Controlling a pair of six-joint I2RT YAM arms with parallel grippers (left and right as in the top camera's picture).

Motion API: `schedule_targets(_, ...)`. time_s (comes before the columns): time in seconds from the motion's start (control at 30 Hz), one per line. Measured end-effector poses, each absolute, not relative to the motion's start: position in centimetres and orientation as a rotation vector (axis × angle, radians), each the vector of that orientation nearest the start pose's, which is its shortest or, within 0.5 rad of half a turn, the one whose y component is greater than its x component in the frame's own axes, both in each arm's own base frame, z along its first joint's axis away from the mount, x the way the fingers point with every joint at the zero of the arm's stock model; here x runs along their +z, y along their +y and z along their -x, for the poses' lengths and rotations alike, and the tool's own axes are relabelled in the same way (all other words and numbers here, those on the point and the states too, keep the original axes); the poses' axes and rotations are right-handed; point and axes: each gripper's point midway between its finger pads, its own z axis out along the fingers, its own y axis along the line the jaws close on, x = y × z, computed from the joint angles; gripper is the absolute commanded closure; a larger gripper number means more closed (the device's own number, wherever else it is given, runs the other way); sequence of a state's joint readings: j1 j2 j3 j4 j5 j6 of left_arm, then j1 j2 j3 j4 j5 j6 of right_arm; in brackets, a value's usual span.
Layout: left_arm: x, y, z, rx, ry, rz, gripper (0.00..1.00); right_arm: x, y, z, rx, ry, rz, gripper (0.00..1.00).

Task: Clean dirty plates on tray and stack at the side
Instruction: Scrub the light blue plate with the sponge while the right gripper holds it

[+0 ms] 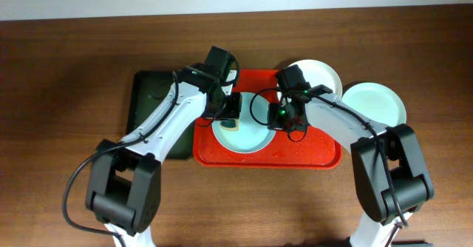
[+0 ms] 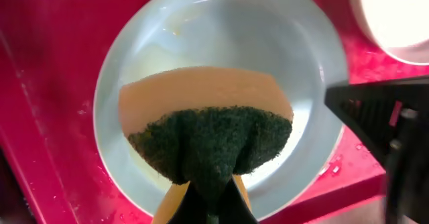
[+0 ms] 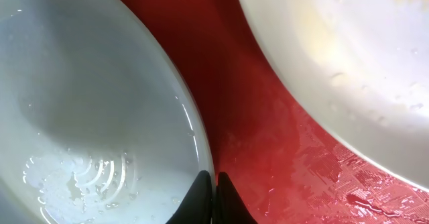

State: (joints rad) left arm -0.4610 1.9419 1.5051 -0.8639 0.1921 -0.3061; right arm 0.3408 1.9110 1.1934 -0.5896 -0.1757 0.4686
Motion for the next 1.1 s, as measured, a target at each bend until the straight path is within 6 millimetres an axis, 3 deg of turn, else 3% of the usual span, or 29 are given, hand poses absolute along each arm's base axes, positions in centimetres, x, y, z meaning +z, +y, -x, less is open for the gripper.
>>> schedule_targets(0.2, 1.8, -21.6, -35.8, -0.299, 3.063, -0.224, 1.00, 1.2, 16.1, -36.2, 0.395, 2.940, -0.152, 0.96)
schedule_targets(0.4, 1.0, -22.4, -35.3, -0.364, 3.095, -0.203, 1.00, 1.1, 16.0, -36.2, 0.386, 2.943, -0.154, 0.96)
schedule_targets(0.5, 1.1, -23.8, -35.0, -0.475, 3.094, -0.218, 1.00, 1.1, 15.9, -36.2, 0.382, 2.942, -0.155, 0.96)
schedule_targets(0.6, 1.4, -27.1, -34.4, -0.731, 3.065, -0.301, 1.00, 1.1, 15.9, -36.2, 0.382, 2.942, -0.158, 0.96)
schedule_targets(0.7, 1.6, -28.0, -34.0, -0.825, 3.060, -0.334, 1.00, 1.1, 15.9, -36.2, 0.383, 2.942, -0.160, 0.96)
schedule_targets(0.8, 2.5, -27.1, -35.0, -0.779, 3.061, -0.313, 1.00, 1.1, 16.0, -36.2, 0.385, 2.941, -0.158, 0.96)
schedule_targets(0.93, 4.8, -23.9, -38.5, -0.559, 2.980, -0.245, 1.00, 1.1, 16.0, -36.2, 0.391, 2.942, -0.159, 0.96)
schedule_targets(1.0, 6.0, -23.0, -39.3, -0.473, 2.937, -0.238, 1.00, 1.1, 16.1, -36.2, 0.394, 2.943, -0.158, 0.96)
schedule_targets(1.1, 6.1, -22.0, -40.0, -0.363, 2.917, -0.226, 1.00, 1.1, 16.1, -36.2, 0.395, 2.943, -0.158, 0.96)
